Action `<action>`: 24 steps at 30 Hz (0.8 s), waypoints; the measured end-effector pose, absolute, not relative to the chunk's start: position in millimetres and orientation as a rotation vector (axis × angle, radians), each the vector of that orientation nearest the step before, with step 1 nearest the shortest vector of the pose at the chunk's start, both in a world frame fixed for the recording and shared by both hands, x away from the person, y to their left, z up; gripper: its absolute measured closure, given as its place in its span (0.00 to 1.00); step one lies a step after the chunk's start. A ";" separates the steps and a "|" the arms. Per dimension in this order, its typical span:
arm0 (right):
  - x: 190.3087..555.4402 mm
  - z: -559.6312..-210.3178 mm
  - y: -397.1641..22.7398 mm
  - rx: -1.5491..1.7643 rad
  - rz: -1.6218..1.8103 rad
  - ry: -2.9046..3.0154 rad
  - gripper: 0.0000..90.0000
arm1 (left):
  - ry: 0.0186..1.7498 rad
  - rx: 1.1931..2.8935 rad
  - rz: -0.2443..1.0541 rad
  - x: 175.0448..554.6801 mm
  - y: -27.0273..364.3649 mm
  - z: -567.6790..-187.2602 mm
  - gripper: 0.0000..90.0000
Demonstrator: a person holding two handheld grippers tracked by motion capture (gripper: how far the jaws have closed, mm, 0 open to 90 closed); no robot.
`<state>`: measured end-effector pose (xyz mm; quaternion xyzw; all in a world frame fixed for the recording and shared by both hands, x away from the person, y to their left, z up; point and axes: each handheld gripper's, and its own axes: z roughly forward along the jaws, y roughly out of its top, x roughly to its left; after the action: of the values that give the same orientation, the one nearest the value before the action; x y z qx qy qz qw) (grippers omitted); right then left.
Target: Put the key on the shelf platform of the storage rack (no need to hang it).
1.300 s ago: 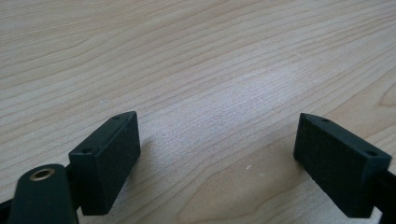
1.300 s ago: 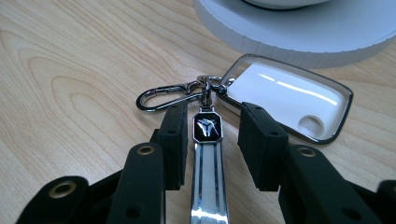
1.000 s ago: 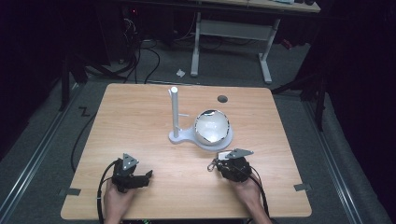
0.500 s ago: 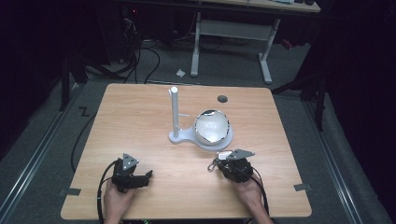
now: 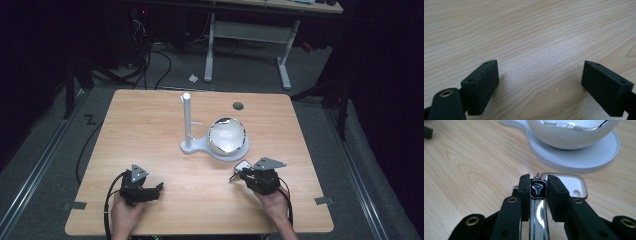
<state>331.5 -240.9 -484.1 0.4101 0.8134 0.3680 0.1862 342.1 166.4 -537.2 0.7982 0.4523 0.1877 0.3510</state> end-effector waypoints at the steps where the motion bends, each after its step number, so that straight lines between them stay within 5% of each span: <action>1: 330.8 -481.8 -242.5 1.155 1.046 2.282 0.83 | 1.171 2.066 0.486 342.1 166.3 -537.2 0.17; 24: 317.2 -442.9 -263.1 1.123 1.203 2.177 0.83 | 1.171 2.065 0.486 342.1 166.3 -537.2 0.17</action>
<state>317.2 -263.1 -442.9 0.4027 0.7809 0.4315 0.2046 342.1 166.3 -537.2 0.7978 0.4525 0.1878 0.3514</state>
